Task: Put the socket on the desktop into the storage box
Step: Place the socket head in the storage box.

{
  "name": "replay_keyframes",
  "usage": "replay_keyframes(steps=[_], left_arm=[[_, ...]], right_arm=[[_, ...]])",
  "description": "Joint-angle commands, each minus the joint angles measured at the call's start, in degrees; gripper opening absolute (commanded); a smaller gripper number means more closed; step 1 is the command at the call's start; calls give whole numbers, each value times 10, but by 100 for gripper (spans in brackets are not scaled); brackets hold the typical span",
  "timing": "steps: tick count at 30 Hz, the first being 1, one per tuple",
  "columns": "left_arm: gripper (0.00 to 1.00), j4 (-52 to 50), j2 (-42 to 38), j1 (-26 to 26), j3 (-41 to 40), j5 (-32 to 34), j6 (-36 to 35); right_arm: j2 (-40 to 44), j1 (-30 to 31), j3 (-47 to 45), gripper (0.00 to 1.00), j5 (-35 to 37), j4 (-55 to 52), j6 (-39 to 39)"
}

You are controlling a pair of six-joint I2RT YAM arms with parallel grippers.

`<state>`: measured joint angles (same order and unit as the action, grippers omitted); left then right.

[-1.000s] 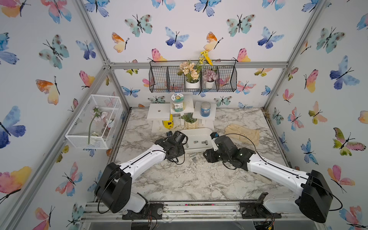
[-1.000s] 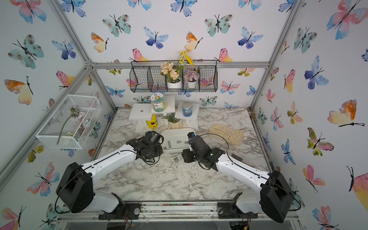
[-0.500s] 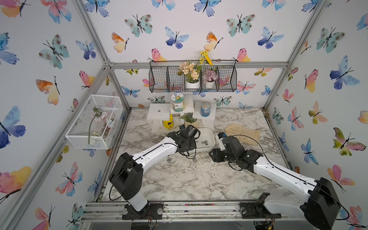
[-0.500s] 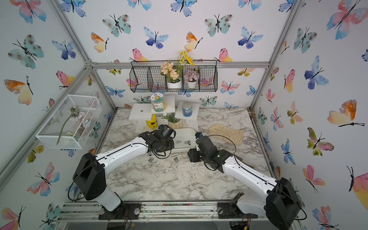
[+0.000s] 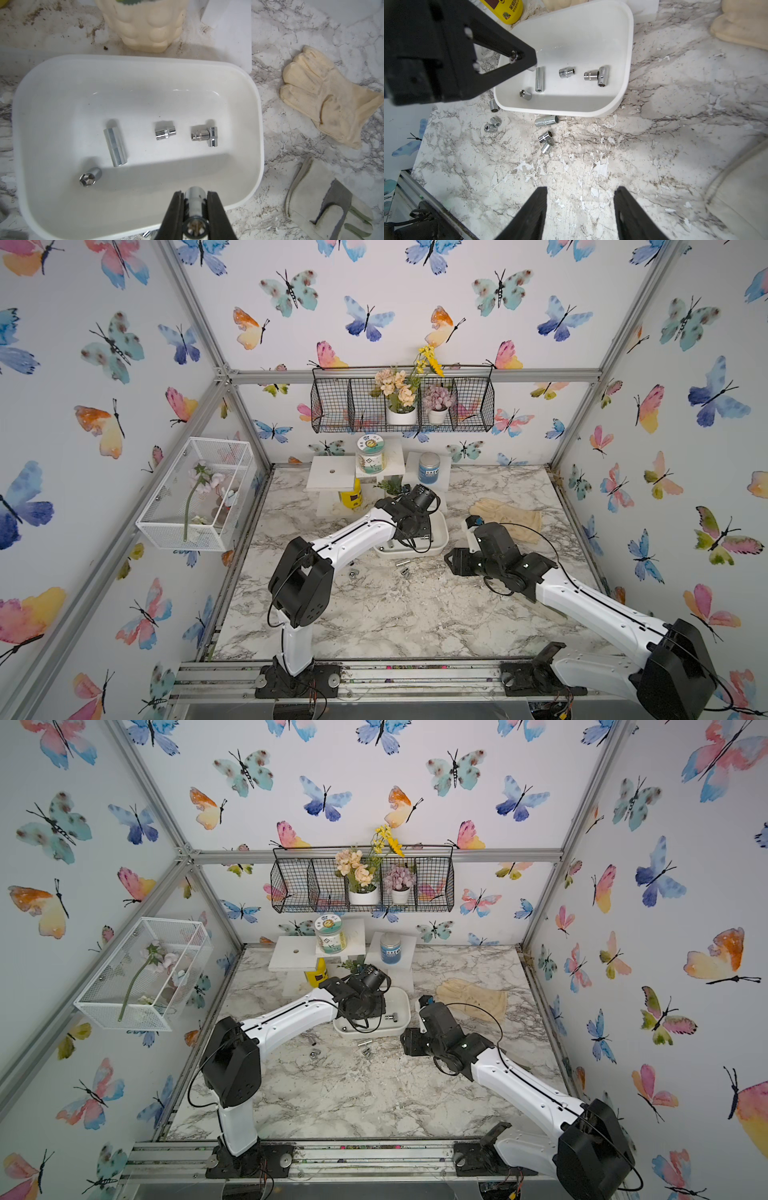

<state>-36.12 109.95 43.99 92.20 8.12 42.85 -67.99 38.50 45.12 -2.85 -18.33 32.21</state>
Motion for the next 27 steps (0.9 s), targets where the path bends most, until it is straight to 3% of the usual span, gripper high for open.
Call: replay_keyframes(steps=[1,27], left_arm=[[0,-8,28,0,17,25,-25],[2,24,141,-3,59,25,-38]], right_arm=[[2,-3,-7,57,-7,-1,10],[18,-3,-41,57,2,5,19]])
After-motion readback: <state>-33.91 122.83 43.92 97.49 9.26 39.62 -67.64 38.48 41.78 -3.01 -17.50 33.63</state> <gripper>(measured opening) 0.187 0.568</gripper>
